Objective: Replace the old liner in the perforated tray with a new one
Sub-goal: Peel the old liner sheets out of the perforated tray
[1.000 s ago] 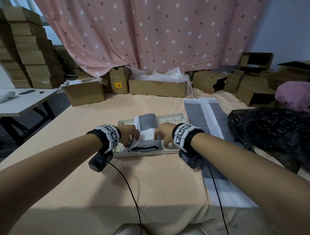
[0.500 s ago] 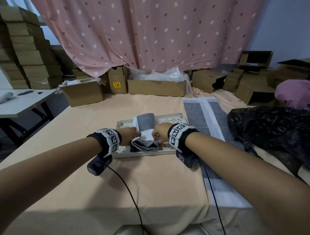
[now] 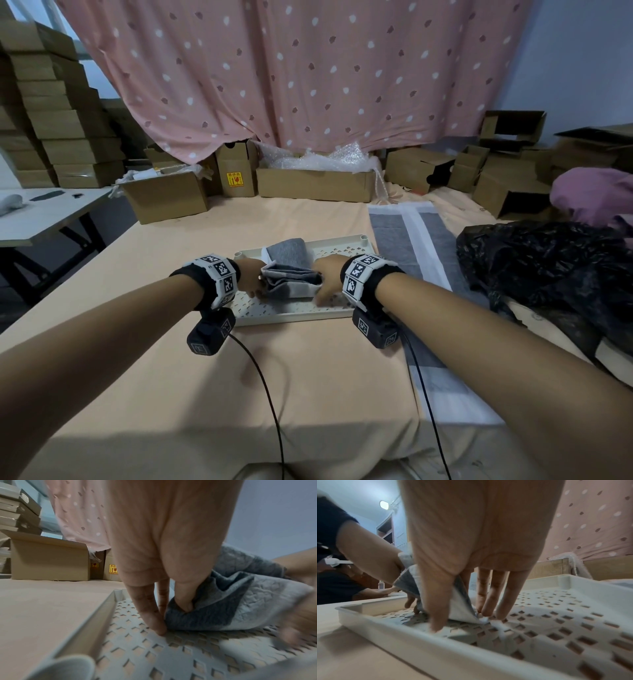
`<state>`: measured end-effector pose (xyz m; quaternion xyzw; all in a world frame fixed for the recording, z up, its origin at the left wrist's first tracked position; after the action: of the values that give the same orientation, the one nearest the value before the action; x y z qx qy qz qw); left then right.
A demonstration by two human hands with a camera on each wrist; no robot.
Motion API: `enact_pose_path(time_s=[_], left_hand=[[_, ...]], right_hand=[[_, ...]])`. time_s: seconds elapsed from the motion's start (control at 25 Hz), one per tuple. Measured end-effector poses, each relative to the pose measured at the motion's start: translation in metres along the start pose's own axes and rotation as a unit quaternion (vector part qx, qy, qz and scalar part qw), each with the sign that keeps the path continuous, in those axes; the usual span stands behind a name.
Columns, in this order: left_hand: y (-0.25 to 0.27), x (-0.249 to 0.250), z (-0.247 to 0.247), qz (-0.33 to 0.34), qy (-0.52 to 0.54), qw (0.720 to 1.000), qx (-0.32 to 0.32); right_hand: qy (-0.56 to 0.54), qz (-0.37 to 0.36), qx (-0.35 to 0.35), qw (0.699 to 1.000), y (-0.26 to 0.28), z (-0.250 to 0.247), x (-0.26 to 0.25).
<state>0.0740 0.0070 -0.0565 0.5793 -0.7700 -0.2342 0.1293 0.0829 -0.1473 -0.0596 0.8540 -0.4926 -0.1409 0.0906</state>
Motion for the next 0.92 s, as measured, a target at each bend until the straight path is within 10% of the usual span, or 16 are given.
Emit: enact_pose_path(time_s=[0.64, 0.92], left_hand=[[0.020, 0.002, -0.006, 0.011, 0.051, 0.997, 0.062], [0.013, -0.012, -0.001, -0.020, 0.343, 0.939, 0.007]], right_hand=[[-0.144, -0.008, 0.039, 0.989, 0.006, -0.012, -0.003], [-0.198, 0.061, 0.034, 0.978, 0.000, -0.007, 0.005]])
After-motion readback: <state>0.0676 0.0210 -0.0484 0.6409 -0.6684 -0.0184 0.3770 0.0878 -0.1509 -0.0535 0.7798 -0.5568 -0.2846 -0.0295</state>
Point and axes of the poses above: each hand's wrist, its own y-axis away from the middle knuckle, its own z-axis out of the palm, x = y × z, the point moved 6 cm from there along -y, towards the middle knuckle, and after that the axes turned 4 degrees about -x, right-handed, at the moved point
